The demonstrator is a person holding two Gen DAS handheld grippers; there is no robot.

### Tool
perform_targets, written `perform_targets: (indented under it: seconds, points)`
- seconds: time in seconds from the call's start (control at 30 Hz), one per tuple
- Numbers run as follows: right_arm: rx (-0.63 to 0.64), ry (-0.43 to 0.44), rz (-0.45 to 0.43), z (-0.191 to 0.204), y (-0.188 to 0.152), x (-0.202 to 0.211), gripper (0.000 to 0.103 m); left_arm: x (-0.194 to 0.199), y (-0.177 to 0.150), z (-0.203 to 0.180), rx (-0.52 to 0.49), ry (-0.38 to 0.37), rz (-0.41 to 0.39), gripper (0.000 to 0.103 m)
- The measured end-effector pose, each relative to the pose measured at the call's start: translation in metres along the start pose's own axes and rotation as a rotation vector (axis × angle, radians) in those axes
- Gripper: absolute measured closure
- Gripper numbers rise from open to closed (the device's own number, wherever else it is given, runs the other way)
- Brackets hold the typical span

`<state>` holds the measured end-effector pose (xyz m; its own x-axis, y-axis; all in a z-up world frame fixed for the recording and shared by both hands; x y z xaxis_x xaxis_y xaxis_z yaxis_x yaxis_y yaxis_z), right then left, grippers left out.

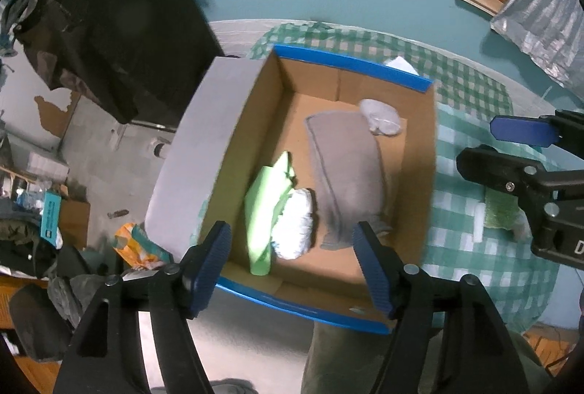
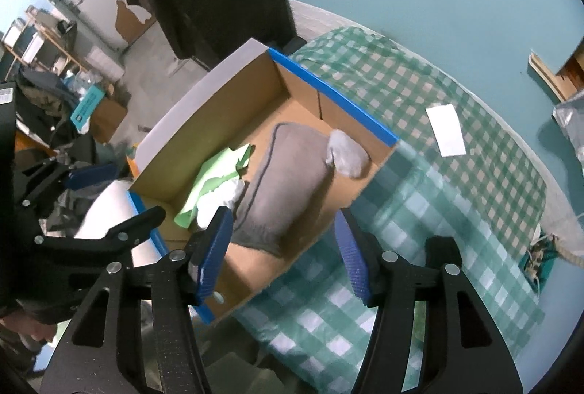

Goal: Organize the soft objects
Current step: 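Move both tools back over the remaining items on the checked sheet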

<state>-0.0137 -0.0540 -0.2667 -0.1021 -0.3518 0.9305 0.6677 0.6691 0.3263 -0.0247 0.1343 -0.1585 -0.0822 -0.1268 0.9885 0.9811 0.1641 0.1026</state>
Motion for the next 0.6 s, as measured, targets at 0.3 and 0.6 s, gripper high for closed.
perform_targets:
  seconds: [0.3,0.6]
  points:
    - [-0.057,-0.016,-0.035,-0.030,-0.029,0.023,0.043,0.012,-0.003,-0.033,-0.060,-0.018,-0.013,0.028]
    - [-0.168,-0.031,-0.041,-0.073,-0.068,0.037,0.042,0.008,-0.007,-0.072,-0.138,-0.042,0.012,0.028]
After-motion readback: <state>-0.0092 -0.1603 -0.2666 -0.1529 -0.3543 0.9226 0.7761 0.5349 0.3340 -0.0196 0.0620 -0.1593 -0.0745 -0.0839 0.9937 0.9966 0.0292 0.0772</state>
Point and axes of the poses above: each gripper's, at about its wrist camera, not at the fingertips, and x roughly against the way its jaws point, z to its left, y to its top, the point moved 4 cm from there along -x, roughly the way its jaws point, and after that the axes turned 9 degrees about z, right-handed, at the moved point
